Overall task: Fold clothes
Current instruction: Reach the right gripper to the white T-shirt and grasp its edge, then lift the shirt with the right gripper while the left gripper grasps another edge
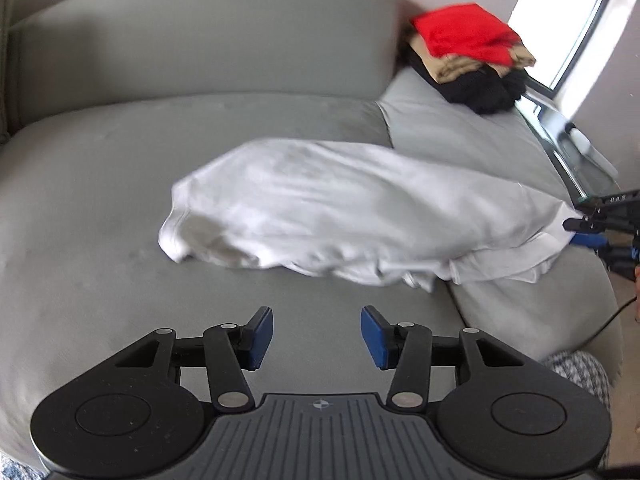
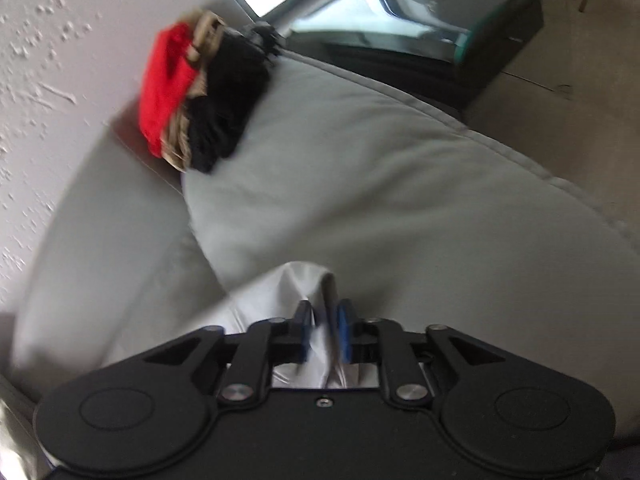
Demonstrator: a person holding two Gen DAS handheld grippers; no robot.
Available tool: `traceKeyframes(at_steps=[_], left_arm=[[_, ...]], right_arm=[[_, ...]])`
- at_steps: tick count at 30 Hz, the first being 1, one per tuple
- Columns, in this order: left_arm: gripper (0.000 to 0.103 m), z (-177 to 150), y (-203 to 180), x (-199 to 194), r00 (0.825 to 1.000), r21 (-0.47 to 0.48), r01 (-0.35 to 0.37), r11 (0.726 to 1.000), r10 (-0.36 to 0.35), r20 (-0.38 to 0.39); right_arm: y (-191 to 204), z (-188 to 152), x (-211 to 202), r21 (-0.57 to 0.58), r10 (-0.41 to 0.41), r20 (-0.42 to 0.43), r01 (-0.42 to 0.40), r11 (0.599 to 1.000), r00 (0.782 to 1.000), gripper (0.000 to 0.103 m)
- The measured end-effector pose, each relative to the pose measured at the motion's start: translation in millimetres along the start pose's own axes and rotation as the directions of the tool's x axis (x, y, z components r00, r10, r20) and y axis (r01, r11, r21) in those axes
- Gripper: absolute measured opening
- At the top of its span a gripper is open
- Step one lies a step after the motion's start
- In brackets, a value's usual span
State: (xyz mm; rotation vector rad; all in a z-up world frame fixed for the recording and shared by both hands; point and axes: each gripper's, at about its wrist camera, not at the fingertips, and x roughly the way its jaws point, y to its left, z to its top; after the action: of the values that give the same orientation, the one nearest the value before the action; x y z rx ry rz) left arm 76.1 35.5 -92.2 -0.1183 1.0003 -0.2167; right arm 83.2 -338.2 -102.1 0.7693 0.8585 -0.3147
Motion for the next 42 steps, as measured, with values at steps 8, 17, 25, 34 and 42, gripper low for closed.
traceKeyframes(at_steps=[8,17,25,34,42], left_arm=[[0.046,-13.1,15.8,17.5,0.999,-0.146,0.03,0.989,-0.035,-0.031],[0.072,0.4,30.0,4.6,0.987,-0.06,-0.098,0.993,0.105,0.12],[0.07,3.5,39.4,34.8,0.996,-0.092,-0.044,0.995,0.05,0.067],[0.064,4.9,45.8,43.5,0.997,-0.127,-0.003,0.992,0.013,0.081],[0.056,-9.4,62.1,82.7,0.971,-0.327,0.236,0.915,-0.208,0.12]], right_arm=[[44.5,-56.7,-21.5,-0.303,0.231,-0.168,-0.273,0.913,0.958,0.05],[135.3,-99.2,53.9,-0.274,0.313,-0.406,-0.441,0.855,0.859,0.066],[106.1,-114.8,96.7,0.024,0.341,-0.375,-0.358,0.933,0.862,0.033],[136.6,-60.2,77.6,-0.013,0.432,-0.095,-0.435,0.9,0.897,0.003],[127.5,-44.4,75.9,-0.035,0.413,-0.193,-0.426,0.904,0.89,0.049]])
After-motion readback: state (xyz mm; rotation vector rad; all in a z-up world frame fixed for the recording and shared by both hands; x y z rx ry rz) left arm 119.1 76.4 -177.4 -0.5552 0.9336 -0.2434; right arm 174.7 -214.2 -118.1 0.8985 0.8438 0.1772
